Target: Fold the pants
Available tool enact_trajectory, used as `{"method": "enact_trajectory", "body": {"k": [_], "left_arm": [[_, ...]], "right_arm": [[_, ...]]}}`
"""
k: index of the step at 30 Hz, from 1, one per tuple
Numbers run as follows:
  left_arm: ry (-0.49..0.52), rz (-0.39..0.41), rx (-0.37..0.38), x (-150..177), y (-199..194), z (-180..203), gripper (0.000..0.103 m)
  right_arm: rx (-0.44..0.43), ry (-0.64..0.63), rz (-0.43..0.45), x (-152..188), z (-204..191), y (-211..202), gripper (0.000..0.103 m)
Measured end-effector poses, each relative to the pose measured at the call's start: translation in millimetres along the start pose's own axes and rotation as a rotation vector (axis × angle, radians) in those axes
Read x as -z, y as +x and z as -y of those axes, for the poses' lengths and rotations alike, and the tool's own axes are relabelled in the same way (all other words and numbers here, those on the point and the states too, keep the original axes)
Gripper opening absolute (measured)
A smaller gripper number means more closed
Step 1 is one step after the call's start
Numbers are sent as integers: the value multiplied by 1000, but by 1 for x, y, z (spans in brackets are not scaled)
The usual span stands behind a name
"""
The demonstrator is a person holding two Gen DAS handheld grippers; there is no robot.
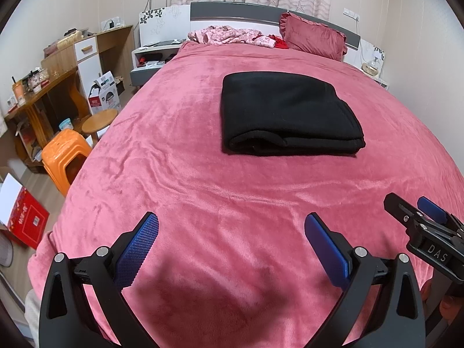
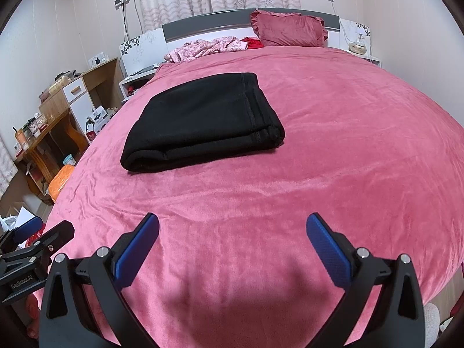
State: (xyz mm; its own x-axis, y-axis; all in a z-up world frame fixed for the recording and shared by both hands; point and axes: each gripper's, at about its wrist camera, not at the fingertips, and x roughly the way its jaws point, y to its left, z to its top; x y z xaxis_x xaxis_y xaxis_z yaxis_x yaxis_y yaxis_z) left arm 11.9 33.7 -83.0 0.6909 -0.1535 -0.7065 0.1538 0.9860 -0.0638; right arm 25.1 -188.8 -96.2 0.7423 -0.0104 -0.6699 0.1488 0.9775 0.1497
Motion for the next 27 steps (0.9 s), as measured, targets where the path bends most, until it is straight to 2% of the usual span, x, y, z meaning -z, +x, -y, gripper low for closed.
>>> {"method": "enact_trajectory", "body": {"k": [27], "left_arm": [[-2,-31,9,4,5,-3,100]], "right_arm": [[-15,11,-25,2,5,7,101]]}}
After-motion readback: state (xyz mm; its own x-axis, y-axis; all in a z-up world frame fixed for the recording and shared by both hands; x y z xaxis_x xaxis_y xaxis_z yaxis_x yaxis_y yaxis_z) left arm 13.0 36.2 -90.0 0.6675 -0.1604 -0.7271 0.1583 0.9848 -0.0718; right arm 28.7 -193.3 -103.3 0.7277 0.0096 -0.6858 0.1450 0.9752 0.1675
